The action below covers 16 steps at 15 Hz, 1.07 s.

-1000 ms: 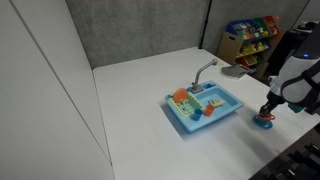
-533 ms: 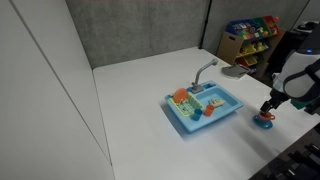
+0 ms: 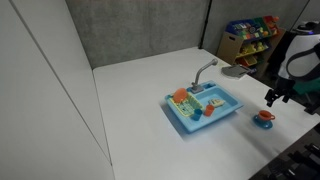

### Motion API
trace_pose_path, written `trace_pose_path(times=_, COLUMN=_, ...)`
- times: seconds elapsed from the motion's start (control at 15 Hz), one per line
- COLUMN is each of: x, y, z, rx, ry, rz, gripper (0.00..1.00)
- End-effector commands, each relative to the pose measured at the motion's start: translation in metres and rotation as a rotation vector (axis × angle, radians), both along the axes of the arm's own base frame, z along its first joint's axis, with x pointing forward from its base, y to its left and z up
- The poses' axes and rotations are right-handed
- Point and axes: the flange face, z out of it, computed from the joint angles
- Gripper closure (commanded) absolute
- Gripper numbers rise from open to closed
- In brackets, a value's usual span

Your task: Put the orange mug in the blue mug

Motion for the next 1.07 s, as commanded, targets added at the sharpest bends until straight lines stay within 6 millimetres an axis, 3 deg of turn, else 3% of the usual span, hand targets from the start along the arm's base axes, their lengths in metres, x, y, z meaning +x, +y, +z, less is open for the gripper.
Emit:
trace_pose_path(times=0.0, x=0.009, y=-0.002, z=0.038, rx=0.021, ry=0.024, rz=-0.087, gripper=0.0)
trace_pose_path(times=0.33, x=0.01, y=-0.002, z=0.089, rx=0.049, ry=0.002, rz=-0.114, gripper=0.0)
trace_pose_path(times=1.0, x=-0.006, y=0.01, z=0.183, rx=0.071, ry=-0.066, rz=-0.104, gripper=0.0)
